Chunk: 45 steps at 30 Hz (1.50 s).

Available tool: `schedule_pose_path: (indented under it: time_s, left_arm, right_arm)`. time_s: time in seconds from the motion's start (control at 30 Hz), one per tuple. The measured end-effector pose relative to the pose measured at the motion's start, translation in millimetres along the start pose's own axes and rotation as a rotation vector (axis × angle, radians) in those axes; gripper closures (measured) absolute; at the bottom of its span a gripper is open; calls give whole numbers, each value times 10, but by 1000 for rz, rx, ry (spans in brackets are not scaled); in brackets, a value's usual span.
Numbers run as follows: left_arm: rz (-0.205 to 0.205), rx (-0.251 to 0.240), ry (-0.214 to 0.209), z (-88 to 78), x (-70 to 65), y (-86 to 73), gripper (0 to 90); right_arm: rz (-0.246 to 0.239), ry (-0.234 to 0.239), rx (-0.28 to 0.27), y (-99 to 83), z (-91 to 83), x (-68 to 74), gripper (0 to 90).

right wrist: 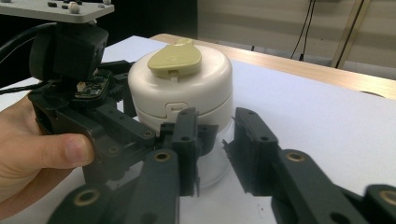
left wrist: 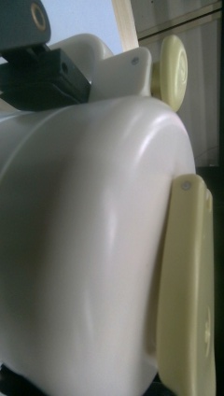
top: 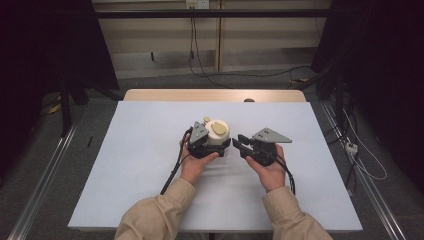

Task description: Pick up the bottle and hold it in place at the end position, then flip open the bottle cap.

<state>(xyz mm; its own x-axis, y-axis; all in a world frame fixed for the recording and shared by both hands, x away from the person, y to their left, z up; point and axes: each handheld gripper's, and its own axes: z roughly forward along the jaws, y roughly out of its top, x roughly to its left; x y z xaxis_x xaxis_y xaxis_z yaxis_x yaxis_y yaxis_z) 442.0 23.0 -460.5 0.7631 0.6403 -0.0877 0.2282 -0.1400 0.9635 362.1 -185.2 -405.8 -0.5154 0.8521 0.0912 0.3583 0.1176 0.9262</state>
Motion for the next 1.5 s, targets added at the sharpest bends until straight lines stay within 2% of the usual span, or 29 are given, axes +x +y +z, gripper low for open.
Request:
schedule_pose_path:
  time_s: [0.17,0.37,1.17,1.5]
  left_arm:
    - [5,1,0,0,3,1,65]
    - [2,-1,2,0,0,-1,65]
    - [-3,-6,0,3,-2,-3,65]
    - [-4,-8,-1,4,0,-5,65]
  right_arm:
    - [-8,16,6,32,19,6,834]
    - [-9,35,14,77,41,36,894]
    - [-19,75,38,136,116,128,900]
    - [-24,78,47,134,127,120,900]
